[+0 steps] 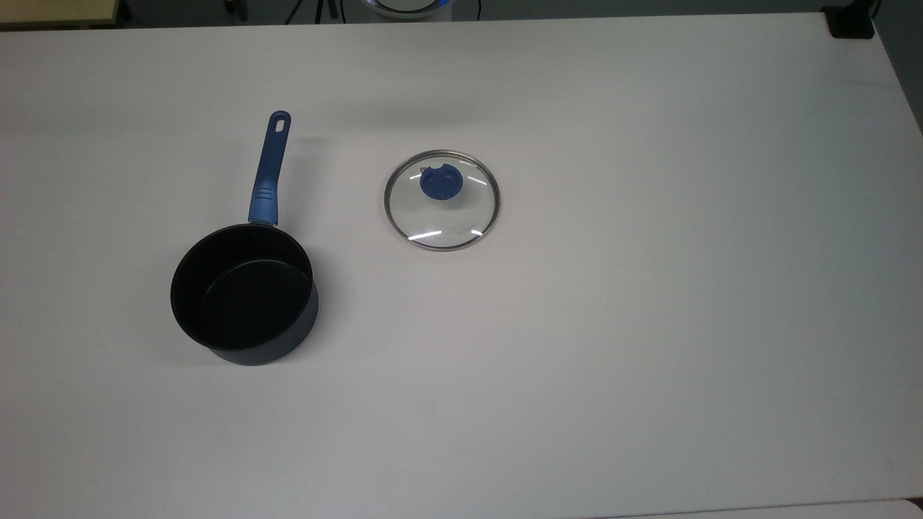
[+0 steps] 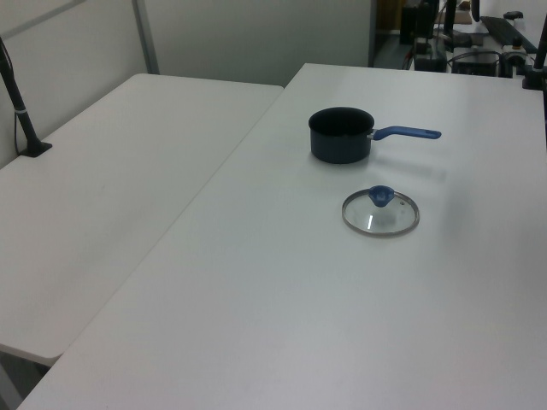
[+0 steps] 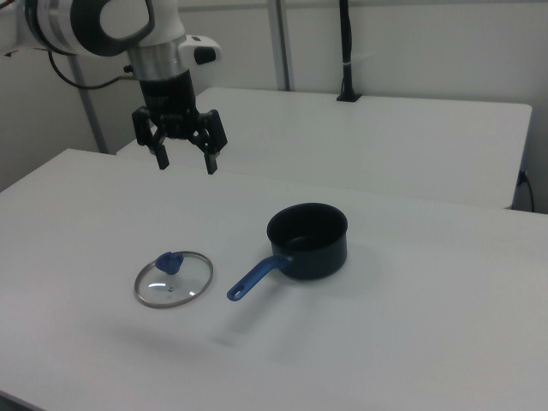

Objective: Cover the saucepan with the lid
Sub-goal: 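Move the gripper down over the glass lid's blue knob, then grasp the blue knob of the glass lid and lift it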

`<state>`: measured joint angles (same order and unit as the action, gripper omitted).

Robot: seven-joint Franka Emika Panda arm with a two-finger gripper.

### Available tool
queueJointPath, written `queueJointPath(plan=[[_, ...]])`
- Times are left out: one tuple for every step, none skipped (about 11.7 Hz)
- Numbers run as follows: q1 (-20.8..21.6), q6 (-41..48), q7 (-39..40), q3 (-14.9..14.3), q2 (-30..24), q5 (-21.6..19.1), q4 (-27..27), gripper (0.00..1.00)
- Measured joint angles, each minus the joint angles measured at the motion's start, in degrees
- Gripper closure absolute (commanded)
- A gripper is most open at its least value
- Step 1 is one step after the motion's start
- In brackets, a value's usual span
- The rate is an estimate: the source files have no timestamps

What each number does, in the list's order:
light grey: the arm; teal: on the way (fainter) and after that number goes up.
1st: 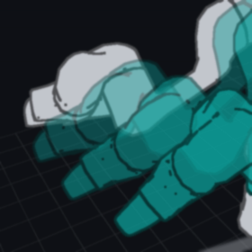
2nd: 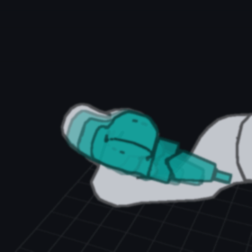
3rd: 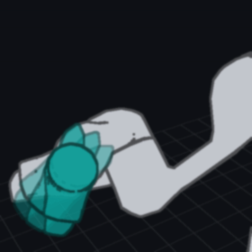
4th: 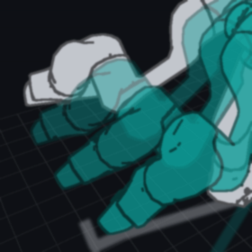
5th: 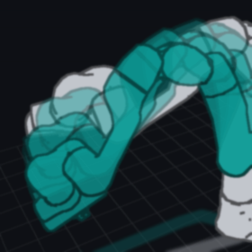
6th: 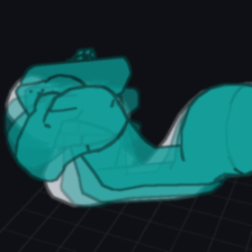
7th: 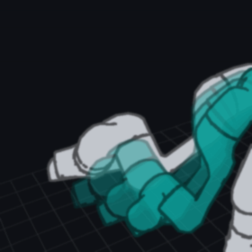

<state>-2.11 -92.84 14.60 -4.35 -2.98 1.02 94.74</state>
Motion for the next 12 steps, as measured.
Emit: queueJointPath(plan=[[0.02, 1.12, 3.26, 0.0, 0.07, 0.01, 0.7, 0.0], [0.04, 1.18, 4.53, 0.28, 0.11, 0.03, 2.2, 0.0], [0.01, 1.17, 4.73, 1.24, 0.14, 0.04, 4.34, 0.0], [0.02, 0.74, 4.64, 2.55, 0.19, 0.04, 6.56, 0.0], [-0.01, -1.54, 1.96, 4.44, 0.25, 0.03, 9.44, 0.0], [-0.02, -5.59, -1.66, 6.81, 0.4, 0.03, 12.63, 0.0], [0.02, -11.22, -5.88, 9.87, 0.97, 0.04, 16.39, 0.0], [0.09, -15.75, -9.2, 12.31, 2.23, 0.08, 19.33, 0.0], [0.14, -18.37, -10.86, 13.72, 4.39, 0.23, 20.9, 0.0], [0.14, -20.29, -11.26, 14.1, 6.68, 0.25, 21.14, 0.0], [0.07, -22.4, -11.36, 14.1, 8.79, 0.26, 21.03, 0.0], [0.02, -24.57, -11.76, 14.1, 10.33, 0.26, 20.99, 0.0]])
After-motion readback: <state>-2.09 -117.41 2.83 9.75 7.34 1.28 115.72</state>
